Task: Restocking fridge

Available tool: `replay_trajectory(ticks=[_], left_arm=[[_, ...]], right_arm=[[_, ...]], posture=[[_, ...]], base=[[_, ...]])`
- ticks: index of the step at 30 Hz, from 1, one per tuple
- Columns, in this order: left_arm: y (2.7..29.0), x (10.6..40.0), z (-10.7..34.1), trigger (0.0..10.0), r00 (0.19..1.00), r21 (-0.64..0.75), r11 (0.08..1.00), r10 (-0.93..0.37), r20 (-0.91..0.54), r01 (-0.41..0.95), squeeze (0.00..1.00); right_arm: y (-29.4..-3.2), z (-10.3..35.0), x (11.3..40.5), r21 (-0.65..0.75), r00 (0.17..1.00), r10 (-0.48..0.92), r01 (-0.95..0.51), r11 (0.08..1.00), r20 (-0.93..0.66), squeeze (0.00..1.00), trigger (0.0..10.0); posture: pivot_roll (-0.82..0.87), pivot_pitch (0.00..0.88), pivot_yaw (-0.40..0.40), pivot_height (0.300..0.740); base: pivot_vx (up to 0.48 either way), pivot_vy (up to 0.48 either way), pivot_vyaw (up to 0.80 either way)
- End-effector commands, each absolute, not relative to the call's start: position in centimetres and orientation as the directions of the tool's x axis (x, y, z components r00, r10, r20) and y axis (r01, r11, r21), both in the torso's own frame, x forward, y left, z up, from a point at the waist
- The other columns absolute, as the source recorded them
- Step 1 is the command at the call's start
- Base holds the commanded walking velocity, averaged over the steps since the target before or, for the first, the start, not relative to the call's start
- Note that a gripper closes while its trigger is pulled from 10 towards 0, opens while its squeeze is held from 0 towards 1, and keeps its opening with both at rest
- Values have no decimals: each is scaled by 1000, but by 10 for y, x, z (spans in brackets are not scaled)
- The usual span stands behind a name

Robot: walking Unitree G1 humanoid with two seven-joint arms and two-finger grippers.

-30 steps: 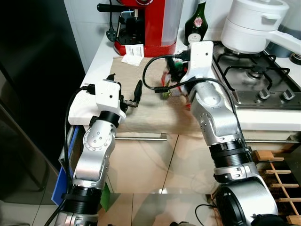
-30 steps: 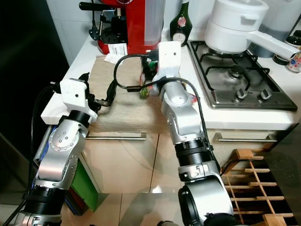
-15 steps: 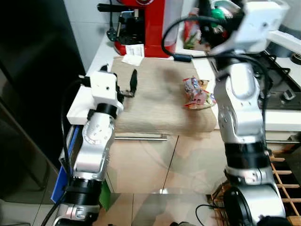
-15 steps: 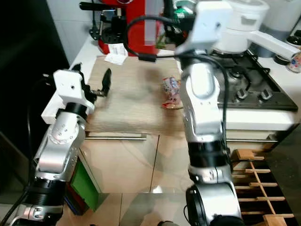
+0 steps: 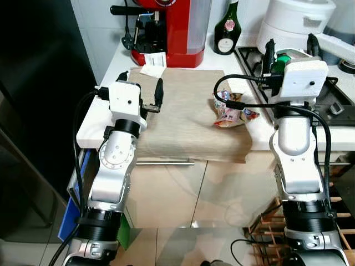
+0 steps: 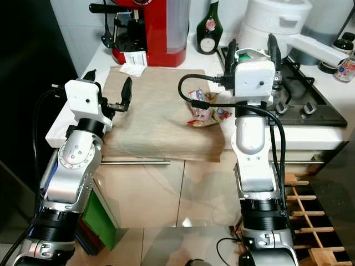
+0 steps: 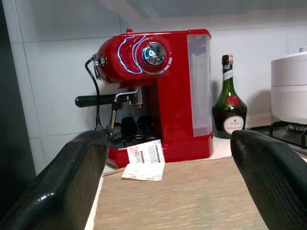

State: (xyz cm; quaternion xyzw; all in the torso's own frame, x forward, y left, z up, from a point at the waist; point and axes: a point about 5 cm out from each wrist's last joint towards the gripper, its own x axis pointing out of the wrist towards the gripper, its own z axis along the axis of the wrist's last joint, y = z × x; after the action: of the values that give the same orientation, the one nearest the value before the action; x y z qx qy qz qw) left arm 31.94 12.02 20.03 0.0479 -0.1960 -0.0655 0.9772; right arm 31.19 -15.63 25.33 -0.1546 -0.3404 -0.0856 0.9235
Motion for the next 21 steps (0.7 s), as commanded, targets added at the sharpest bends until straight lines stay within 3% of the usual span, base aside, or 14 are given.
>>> replay_trajectory(ticks=[1,4,21], left_arm=[[116,319,213,10000,892,132,985,-159,423,113,0],[118,320,212,10000,898,134,987,-139,417,90,0],[115,321,212,10000,895,159,983,-148,421,88,0]], right_arm=[[-153,263,311,-222,720,-43,269,937,692,0,10000],[-152,262,313,-193,731,-52,247,950,680,0,10000],[-142,254,320,-182,767,-17,174,968,641,0,10000]], posture=[[-46,0,24,740],[-44,0,22,740],[-42,0,26,740]], base=[[0,0,0],[0,0,0],[-277,0,0]])
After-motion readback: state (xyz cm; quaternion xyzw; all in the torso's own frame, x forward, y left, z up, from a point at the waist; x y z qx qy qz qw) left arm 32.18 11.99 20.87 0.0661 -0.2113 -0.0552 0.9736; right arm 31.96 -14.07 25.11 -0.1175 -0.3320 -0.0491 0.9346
